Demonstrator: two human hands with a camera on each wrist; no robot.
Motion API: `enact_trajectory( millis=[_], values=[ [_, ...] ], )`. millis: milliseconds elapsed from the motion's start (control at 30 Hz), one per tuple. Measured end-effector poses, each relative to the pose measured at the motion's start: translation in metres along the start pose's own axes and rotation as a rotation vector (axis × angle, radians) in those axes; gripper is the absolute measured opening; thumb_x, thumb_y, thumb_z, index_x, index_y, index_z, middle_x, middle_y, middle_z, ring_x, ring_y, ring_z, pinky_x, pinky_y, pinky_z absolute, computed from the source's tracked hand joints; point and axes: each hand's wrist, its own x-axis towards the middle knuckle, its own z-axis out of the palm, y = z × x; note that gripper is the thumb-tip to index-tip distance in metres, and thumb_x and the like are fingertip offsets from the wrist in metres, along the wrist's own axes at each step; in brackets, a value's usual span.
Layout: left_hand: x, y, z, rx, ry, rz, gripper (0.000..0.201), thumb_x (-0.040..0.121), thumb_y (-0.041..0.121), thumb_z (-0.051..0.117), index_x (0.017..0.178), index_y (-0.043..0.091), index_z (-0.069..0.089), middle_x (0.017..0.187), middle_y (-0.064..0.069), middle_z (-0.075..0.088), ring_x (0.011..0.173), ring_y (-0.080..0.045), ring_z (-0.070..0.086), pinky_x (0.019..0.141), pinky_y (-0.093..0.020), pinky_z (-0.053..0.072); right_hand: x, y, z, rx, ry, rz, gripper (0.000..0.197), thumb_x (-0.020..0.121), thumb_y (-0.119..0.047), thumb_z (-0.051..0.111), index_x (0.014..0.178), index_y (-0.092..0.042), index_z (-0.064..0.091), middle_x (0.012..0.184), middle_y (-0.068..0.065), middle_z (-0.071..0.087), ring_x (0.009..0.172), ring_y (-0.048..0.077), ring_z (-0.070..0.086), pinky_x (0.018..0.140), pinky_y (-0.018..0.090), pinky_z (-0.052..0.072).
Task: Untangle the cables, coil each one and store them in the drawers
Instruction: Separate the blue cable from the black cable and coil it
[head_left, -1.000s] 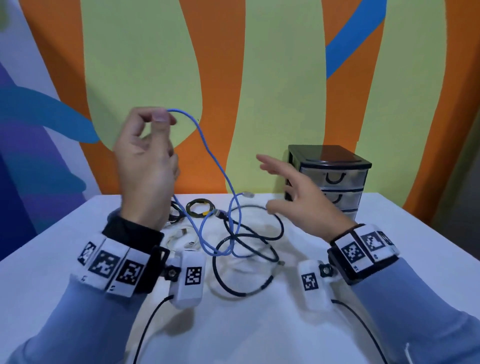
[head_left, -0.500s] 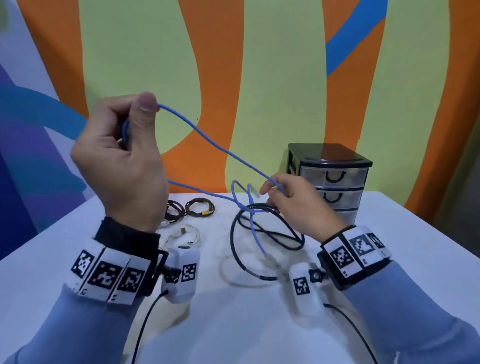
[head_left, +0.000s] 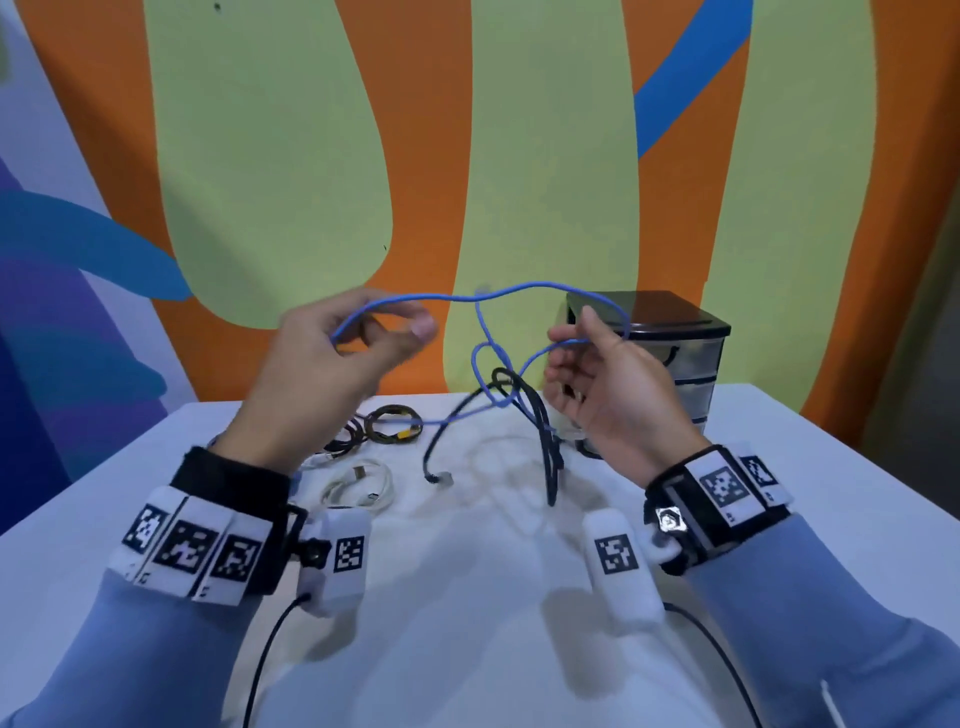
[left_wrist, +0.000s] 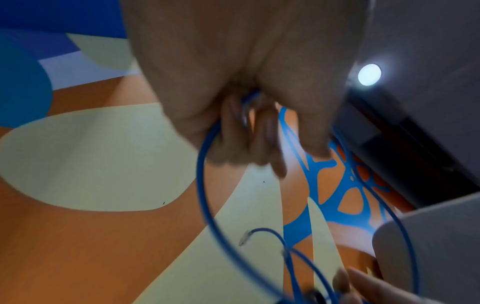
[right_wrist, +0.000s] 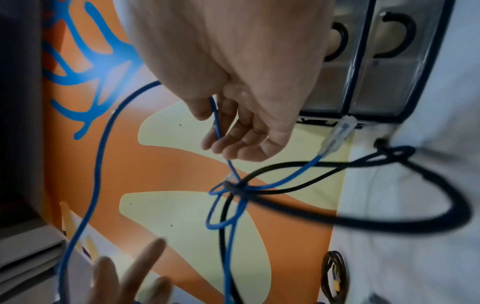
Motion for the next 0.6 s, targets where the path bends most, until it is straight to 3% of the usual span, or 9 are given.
enact_trajectory(
  millis=[100,167,200,267,333,367,433,500,600],
  values=[
    [-0.003,-0.003,-0.004,-0.151,-0.403,-0.353,0.078,0.074,0.086,0.068,0.139,0.043,0.065,0.112,-0.007,0.075,0.061,-0.020,0.055,0.045,-0.021,0.026,-0.003,-0.001,0.000,-0.044,-0.049,0.025,0.028,0.101,-0.042,0.066,0.089,-0.017,0.062,0.073,0.001,0.053,0.077,0.017,0.058,0.088,0.038,0.055],
    [-0.003,-0.003,0.001,-0.265,-0.523,-0.514,0.105,0.065,0.105,0.048,0.143,0.036,0.061,0.124,-0.013,0.075,0.063,-0.025,0.062,0.042,-0.024,0.019,-0.006,0.002,0.003,-0.037,-0.107,0.013,0.024,0.099,-0.036,0.070,0.090,-0.016,0.062,0.075,0.002,0.054,0.083,0.019,0.059,0.097,0.045,0.056],
    [-0.003,-0.001,0.006,-0.272,-0.529,-0.570,0.107,0.069,0.105,0.039,0.141,0.029,0.064,0.122,-0.015,0.076,0.062,-0.026,0.063,0.042,-0.025,0.017,-0.007,0.005,0.005,-0.040,-0.139,-0.005,0.018,0.098,-0.029,0.071,0.090,-0.015,0.063,0.076,0.002,0.056,0.084,0.019,0.060,0.100,0.049,0.055],
    [-0.004,0.003,0.019,-0.146,-0.502,-0.576,0.083,0.088,0.087,0.042,0.128,0.021,0.070,0.113,-0.014,0.079,0.064,-0.023,0.065,0.043,-0.023,0.022,-0.010,0.012,0.009,-0.087,-0.215,-0.061,0.011,0.093,-0.008,0.075,0.094,-0.013,0.066,0.080,0.002,0.059,0.082,0.018,0.062,0.103,0.054,0.053],
    [-0.009,0.002,0.029,0.000,-0.498,-0.460,0.037,0.104,0.047,0.061,0.118,0.017,0.075,0.104,-0.008,0.081,0.075,-0.017,0.072,0.050,-0.020,0.039,-0.012,0.018,0.012,-0.198,-0.259,-0.129,0.029,0.081,0.008,0.077,0.100,-0.011,0.066,0.082,0.004,0.058,0.081,0.020,0.061,0.094,0.052,0.054],
    [-0.011,-0.001,0.032,0.006,-0.493,-0.398,0.020,0.104,0.027,0.066,0.115,0.014,0.077,0.099,-0.006,0.081,0.080,-0.015,0.074,0.057,-0.020,0.047,-0.012,0.021,0.012,-0.282,-0.254,-0.173,0.034,0.077,0.008,0.077,0.101,-0.012,0.066,0.084,0.004,0.059,0.083,0.021,0.060,0.090,0.050,0.054],
    [-0.012,-0.006,0.033,-0.087,-0.451,-0.339,0.016,0.102,0.006,0.066,0.114,0.009,0.077,0.092,-0.011,0.079,0.083,-0.016,0.074,0.065,-0.020,0.053,-0.011,0.025,0.010,-0.446,-0.221,-0.250,0.033,0.074,-0.004,0.081,0.100,-0.017,0.067,0.090,0.003,0.064,0.086,0.019,0.062,0.084,0.047,0.056],
    [-0.011,-0.006,0.034,-0.145,-0.390,-0.299,0.018,0.103,0.001,0.064,0.117,0.005,0.073,0.091,-0.015,0.079,0.081,-0.017,0.073,0.065,-0.019,0.053,-0.010,0.028,0.008,-0.525,-0.213,-0.248,0.030,0.078,-0.011,0.084,0.102,-0.018,0.068,0.099,0.006,0.071,0.088,0.020,0.067,0.083,0.046,0.057],
    [-0.012,-0.007,0.039,-0.134,-0.359,-0.229,0.019,0.103,-0.001,0.062,0.121,0.005,0.065,0.088,-0.013,0.079,0.076,-0.018,0.072,0.064,-0.021,0.052,-0.011,0.025,0.008,-0.521,-0.244,-0.169,0.021,0.087,-0.003,0.080,0.105,-0.011,0.072,0.087,0.010,0.072,0.079,0.019,0.069,0.074,0.033,0.057]
  ],
)
